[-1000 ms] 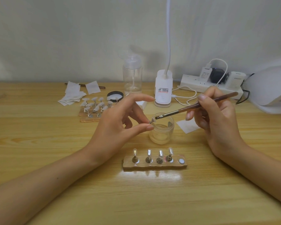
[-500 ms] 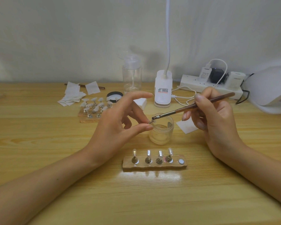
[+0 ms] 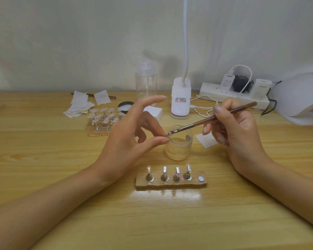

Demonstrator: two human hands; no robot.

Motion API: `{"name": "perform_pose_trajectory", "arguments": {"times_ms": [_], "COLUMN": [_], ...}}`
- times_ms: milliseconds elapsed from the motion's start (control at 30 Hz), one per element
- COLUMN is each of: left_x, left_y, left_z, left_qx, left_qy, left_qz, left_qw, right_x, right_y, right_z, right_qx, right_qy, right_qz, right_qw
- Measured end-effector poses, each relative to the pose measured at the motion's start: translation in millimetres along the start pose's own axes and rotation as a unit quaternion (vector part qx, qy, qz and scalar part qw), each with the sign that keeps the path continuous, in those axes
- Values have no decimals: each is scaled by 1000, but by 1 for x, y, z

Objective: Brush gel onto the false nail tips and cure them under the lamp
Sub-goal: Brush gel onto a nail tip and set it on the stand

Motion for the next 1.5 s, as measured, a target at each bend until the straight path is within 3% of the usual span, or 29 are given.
{"name": "perform_pose_trajectory", "arguments": {"times_ms": [133, 267, 533, 767, 967, 1167, 1333, 1500], "left_x": [0, 0, 0, 0, 0, 0, 0, 0], "left_y": [0, 0, -1, -1, -1, 0, 0, 0], "left_z": [0, -1, -2, -4, -3, -5, -5, -5], "left_qx": [-2, -4, -12, -13, -15, -21, -26, -25], "left_qy": [-5, -6, -10, -18, -16, -20, -18, -19], "left_qz": [2, 3, 5, 7, 6, 3, 2, 1], "left_qw": [1000, 1000, 1000, 1000, 1000, 1000, 999, 1000], "right_x": [-1, 0, -1, -2, -2, -2, -2, -2], "right_y": [5, 0, 3, -5, 4, -4, 5, -1], "right_z": [-1, 5, 0, 1, -4, -3, -9, -4], "right_qx": [3, -21, 14, -25, 1, -34, -4, -41], "right_qy": [-5, 22, -7, -8, -27, -37, -57, -47], "right_qz": [-22, 6, -18, 17, -25, 9, -36, -16], "right_qw": [1000, 1000, 1000, 1000, 999, 999, 998, 998]}}
Point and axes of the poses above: each hand's wrist, its own x-axis away from the middle knuckle, its own y-axis out of the back of the hand, z = x × y, the point moved 8 cm from there along -x, towards the middle knuckle, and after that the axes turned 13 degrees about -x, right-handed, at the moved point
